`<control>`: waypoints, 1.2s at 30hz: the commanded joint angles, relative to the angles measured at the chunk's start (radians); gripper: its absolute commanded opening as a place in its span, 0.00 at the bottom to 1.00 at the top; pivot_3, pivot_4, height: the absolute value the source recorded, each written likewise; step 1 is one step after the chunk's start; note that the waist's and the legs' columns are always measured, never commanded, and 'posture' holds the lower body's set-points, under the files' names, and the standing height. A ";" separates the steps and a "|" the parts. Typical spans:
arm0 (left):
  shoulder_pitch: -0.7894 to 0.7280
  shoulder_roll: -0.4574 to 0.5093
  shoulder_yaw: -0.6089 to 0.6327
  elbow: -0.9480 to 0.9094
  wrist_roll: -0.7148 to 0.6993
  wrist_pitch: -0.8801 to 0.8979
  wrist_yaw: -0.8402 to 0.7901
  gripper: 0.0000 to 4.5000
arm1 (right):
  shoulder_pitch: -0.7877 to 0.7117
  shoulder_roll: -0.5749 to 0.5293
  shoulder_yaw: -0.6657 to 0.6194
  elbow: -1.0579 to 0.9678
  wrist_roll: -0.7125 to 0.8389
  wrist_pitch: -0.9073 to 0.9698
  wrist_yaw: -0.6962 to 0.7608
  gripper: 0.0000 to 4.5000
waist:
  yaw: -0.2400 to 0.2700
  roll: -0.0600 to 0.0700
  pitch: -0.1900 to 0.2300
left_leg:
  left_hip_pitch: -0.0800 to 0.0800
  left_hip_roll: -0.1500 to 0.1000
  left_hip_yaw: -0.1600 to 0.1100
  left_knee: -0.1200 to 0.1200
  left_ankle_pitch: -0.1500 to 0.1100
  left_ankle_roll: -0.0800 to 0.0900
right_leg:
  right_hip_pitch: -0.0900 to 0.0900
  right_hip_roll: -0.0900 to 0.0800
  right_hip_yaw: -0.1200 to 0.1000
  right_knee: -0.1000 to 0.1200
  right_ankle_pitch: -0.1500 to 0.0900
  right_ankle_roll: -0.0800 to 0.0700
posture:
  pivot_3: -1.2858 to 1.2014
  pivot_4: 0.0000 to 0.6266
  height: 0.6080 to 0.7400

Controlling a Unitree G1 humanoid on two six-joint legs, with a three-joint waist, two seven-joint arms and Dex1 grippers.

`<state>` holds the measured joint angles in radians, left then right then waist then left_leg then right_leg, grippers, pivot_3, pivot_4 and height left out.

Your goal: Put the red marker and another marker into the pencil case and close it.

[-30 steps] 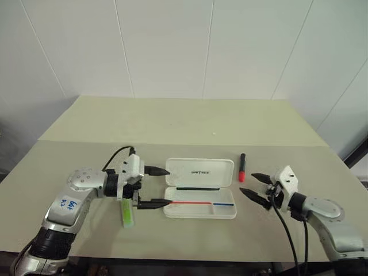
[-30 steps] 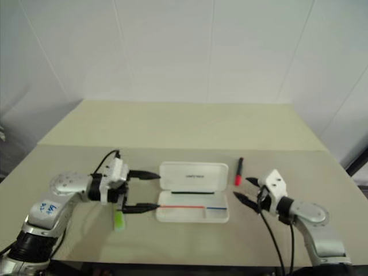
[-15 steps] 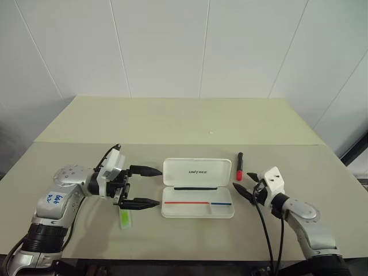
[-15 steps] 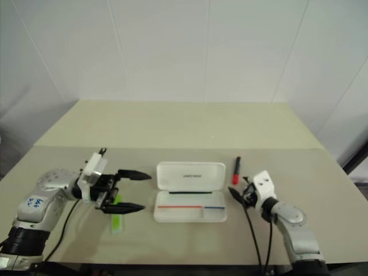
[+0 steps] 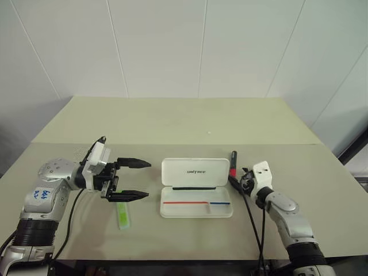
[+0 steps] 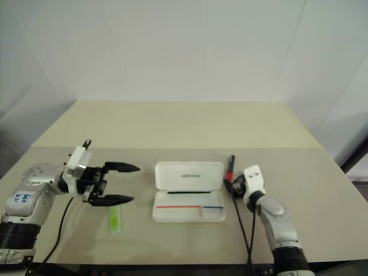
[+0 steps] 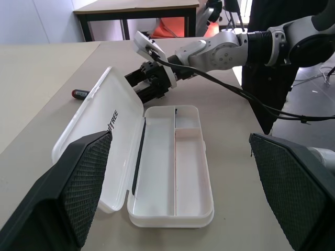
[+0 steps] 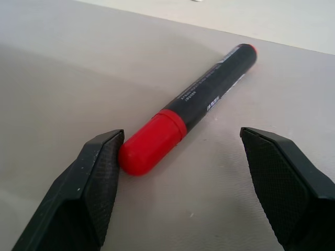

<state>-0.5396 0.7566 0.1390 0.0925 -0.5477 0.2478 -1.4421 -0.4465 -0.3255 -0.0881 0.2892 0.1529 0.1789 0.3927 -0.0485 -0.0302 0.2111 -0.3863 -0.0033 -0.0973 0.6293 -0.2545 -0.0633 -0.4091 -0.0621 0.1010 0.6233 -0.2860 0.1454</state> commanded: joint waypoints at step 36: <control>0.027 0.005 0.057 0.041 -0.030 -0.057 -0.001 1.00 | -0.174 -0.107 -0.072 -0.300 0.222 0.103 0.150 0.29 | -0.012 0.004 0.003 | -0.001 0.001 0.000 -0.014 0.004 0.000 | -0.006 0.000 0.000 -0.003 0.000 -0.002 | 0.52 0.24 1.00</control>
<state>-0.5277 0.7576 0.1592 0.1336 -0.5522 0.2050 -1.4407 -0.5979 -0.4065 -0.1610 0.1061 0.3102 0.2479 0.4771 -0.0603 -0.0261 0.2136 -0.3876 -0.0023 -0.0974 0.6150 -0.2510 -0.0632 -0.4148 -0.0620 0.1008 0.6205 -0.2857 0.1439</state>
